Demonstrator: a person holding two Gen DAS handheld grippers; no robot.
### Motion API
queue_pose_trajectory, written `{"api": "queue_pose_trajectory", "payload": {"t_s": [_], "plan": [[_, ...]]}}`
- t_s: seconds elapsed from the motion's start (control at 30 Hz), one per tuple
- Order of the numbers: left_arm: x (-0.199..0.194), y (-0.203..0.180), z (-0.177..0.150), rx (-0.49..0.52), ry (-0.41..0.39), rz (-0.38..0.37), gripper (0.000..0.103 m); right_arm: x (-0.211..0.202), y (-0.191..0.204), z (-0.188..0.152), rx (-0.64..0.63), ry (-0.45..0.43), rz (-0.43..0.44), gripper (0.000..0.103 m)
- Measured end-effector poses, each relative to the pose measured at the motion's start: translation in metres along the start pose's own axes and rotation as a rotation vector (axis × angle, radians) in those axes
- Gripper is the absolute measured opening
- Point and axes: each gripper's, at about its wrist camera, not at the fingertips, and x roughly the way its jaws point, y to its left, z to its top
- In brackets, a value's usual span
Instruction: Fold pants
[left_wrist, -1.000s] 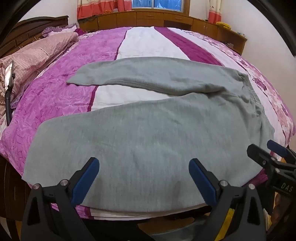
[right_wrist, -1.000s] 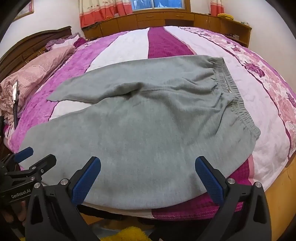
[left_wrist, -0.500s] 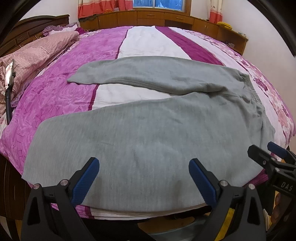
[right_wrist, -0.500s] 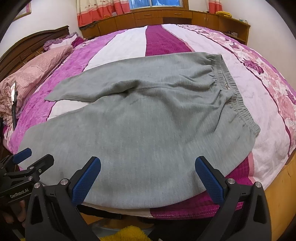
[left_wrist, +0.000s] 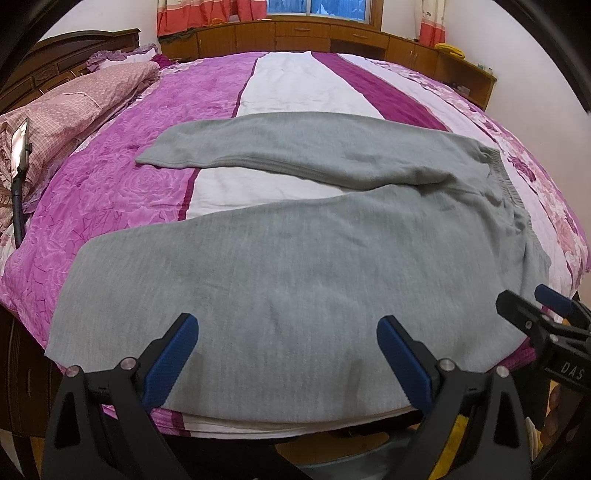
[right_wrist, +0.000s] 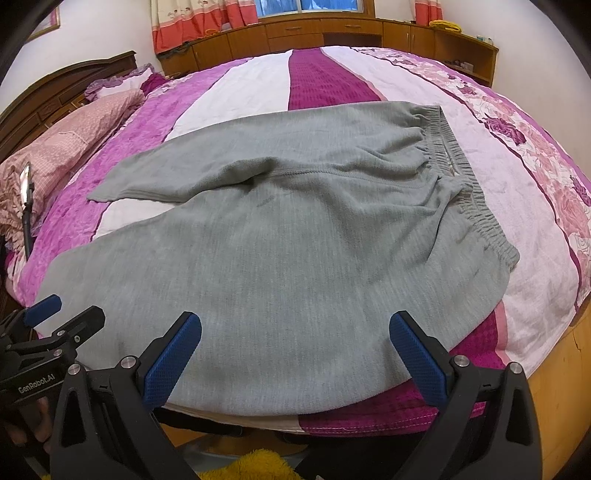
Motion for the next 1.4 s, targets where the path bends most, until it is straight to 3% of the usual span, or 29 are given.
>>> {"api": "queue_pose_trajectory", "payload": {"t_s": [1.4], "plan": [[0.008,0.025,0.011,-0.038,0.047,0.04,0.1,-0.003,-0.01,0.006,0.025,0.012,-0.002,0.098]]}}
